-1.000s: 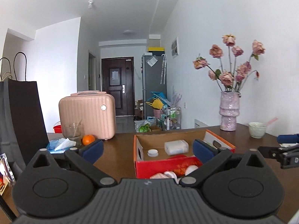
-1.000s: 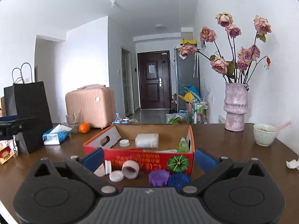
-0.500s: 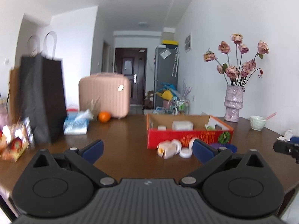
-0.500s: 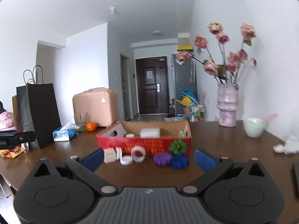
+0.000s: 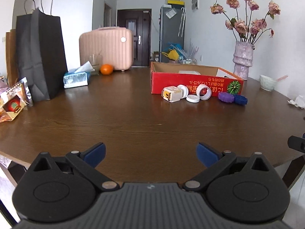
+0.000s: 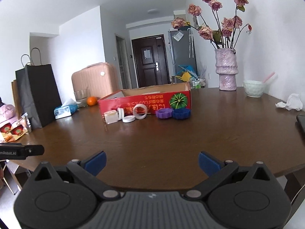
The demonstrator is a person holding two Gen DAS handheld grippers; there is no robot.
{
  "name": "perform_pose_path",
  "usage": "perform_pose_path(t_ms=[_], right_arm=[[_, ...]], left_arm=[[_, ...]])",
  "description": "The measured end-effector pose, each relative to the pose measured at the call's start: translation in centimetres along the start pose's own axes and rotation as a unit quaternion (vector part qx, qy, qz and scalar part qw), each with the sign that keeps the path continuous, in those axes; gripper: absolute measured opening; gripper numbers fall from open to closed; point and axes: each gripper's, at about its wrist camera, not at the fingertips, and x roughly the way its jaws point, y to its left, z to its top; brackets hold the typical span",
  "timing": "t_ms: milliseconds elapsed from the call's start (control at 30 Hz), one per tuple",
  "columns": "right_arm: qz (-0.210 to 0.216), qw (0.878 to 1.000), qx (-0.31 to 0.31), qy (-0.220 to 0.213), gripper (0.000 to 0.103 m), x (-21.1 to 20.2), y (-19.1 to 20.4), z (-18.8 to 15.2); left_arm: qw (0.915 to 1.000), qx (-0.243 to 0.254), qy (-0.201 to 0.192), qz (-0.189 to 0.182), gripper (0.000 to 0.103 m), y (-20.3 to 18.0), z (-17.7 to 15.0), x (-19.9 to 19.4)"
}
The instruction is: Organize rigid objects
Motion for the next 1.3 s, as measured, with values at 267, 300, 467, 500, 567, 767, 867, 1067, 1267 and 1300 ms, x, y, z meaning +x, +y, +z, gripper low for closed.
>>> perform_pose_path(t_ms=[267, 300, 467, 500, 567, 767, 867, 1067, 1267, 1300], right_arm=[[0.017, 1.000, -0.007, 0.012, 0.103, 4.5, -0.8, 2.5], [0.019, 1.000, -0.004, 0.015, 0.103, 5.3, -0.9, 2.9], [0.026, 0.999, 0.010, 0.031, 0.103, 9.8, -1.2, 5.2], [0.028, 0.999, 0.007, 0.033, 0.103, 10.7, -1.1, 5.7], [0.033, 0.999, 0.002, 0.032, 0.102, 12.6, -0.9, 6.8], [0.056, 0.998, 0.008, 0.037, 0.095, 18.8, -0.4, 9.7], [0.066, 0.997, 0.016, 0.048, 0.090, 22.2, -0.1, 10.9], [0.085, 0.992, 0.026, 0.090, 0.076, 28.6, 1.0, 11.5], [0.078, 0.989, 0.034, 0.123, 0.044, 31.5, 1.2, 10.7], [0.080, 0.989, 0.037, 0.123, 0.044, 31.6, 1.1, 10.6]], left_arm=[[0.9990, 0.042, -0.010, 0.012, 0.103, -2.2, 3.5, 5.5], [0.9987, 0.049, -0.005, 0.011, 0.103, -2.2, 4.0, 6.5], [0.9964, 0.082, 0.009, -0.018, 0.103, -1.9, 7.7, 12.1], [0.9956, 0.089, 0.007, -0.027, 0.103, -1.9, 8.4, 13.1], [0.9943, 0.102, -0.001, -0.032, 0.103, -2.0, 9.7, 15.4], [0.9895, 0.121, 0.038, -0.070, 0.102, -2.2, 11.8, 22.9], [0.9859, 0.121, 0.053, -0.103, 0.088, -1.9, 11.9, 25.3], [0.9777, 0.080, 0.081, -0.176, 0.058, -0.6, 11.6, 27.3], [0.9766, 0.099, 0.079, -0.174, 0.050, -0.7, 11.2, 26.8], [0.9766, 0.099, 0.079, -0.174, 0.049, -0.8, 11.1, 26.7]])
